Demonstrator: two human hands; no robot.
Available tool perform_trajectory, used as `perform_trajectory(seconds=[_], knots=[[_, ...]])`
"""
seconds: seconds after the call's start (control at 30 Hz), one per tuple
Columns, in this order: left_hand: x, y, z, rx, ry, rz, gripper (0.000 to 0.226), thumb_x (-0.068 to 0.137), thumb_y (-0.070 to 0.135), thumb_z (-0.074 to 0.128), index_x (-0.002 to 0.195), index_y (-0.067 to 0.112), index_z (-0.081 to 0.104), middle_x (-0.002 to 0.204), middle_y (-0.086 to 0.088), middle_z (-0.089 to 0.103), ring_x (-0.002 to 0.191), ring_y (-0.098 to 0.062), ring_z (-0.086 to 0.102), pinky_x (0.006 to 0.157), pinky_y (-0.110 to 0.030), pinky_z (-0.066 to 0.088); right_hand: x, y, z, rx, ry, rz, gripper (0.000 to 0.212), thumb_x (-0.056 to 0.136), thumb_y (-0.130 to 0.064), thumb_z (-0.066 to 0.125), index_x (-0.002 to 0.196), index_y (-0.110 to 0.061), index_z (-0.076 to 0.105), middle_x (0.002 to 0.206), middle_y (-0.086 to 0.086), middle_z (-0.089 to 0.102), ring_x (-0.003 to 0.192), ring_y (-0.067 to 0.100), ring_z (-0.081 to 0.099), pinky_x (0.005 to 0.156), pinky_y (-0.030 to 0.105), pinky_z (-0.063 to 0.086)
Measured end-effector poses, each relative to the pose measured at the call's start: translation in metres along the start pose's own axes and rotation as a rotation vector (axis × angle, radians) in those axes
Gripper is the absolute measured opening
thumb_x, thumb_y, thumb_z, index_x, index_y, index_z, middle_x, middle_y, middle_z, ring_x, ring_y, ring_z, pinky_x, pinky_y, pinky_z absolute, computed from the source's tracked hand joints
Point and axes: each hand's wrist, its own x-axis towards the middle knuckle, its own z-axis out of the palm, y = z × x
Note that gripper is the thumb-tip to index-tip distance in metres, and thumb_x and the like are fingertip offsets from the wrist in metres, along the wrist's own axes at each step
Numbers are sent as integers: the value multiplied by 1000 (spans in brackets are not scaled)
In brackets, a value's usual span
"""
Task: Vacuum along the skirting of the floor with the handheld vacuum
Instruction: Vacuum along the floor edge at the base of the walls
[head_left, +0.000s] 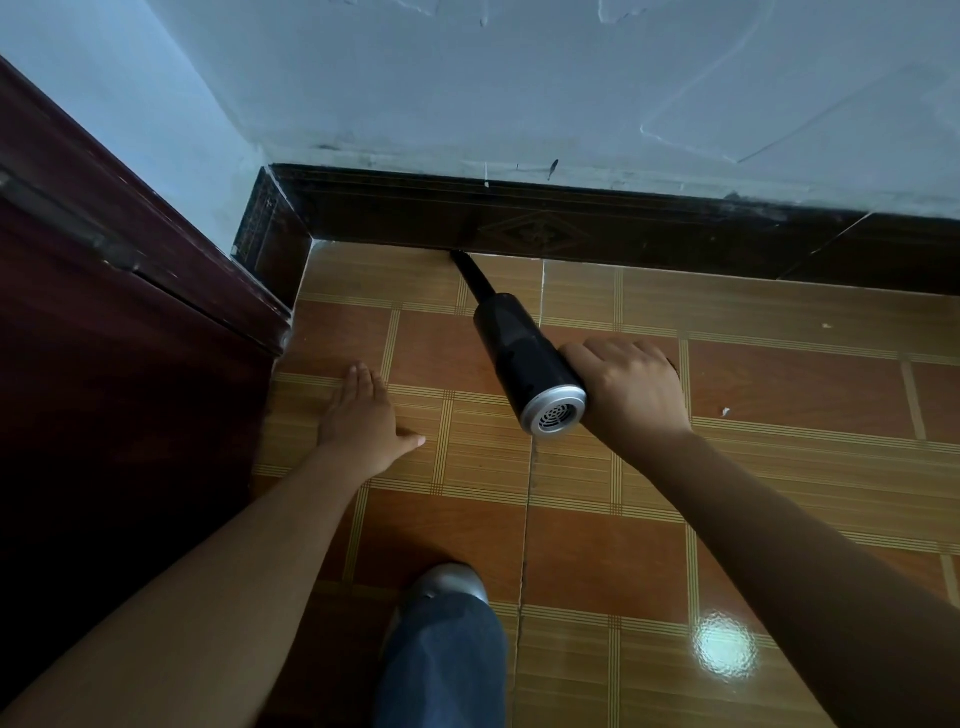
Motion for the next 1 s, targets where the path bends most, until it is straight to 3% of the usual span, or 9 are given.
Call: perform_trajectory(seconds=[1.0], knots=[[0,2,-3,-6,-23,-14,103,88,63,45,149,-4,-5,157,-20,-10,147,-29,-8,119,-37,2,-7,15,-6,45,-24,6,20,69,-15,77,79,-7,60,63,7,60,53,27,56,57,33,45]])
